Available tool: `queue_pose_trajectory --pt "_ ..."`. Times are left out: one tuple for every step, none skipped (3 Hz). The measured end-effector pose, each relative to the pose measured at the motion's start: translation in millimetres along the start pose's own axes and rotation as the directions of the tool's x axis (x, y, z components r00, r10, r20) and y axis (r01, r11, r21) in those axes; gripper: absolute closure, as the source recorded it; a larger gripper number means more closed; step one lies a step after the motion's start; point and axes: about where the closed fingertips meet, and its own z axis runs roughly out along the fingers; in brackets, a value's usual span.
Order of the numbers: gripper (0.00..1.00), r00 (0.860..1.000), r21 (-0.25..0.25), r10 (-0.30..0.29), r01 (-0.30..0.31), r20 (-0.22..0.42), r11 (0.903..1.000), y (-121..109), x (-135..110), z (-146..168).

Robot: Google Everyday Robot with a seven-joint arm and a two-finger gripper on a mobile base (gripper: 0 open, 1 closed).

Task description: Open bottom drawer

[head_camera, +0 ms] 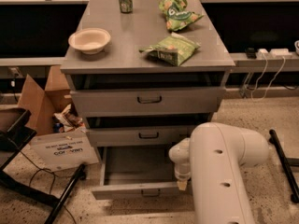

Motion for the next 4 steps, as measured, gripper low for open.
queue_pose_trajectory --pt "1.0 1.0 0.0 0.0 0.0 0.0 1.0 1 -3 0" --pt "1.0 1.0 -0.014 0.013 -0.013 -0.008 0.9998 10 2 1" --pt "1.0 0.999 -0.025 0.033 -0.033 -0.011 0.9991 15 4 -1" --pt "1.0 0.998 -0.039 0.063 -0.063 -0.014 0.9972 22 10 -5"
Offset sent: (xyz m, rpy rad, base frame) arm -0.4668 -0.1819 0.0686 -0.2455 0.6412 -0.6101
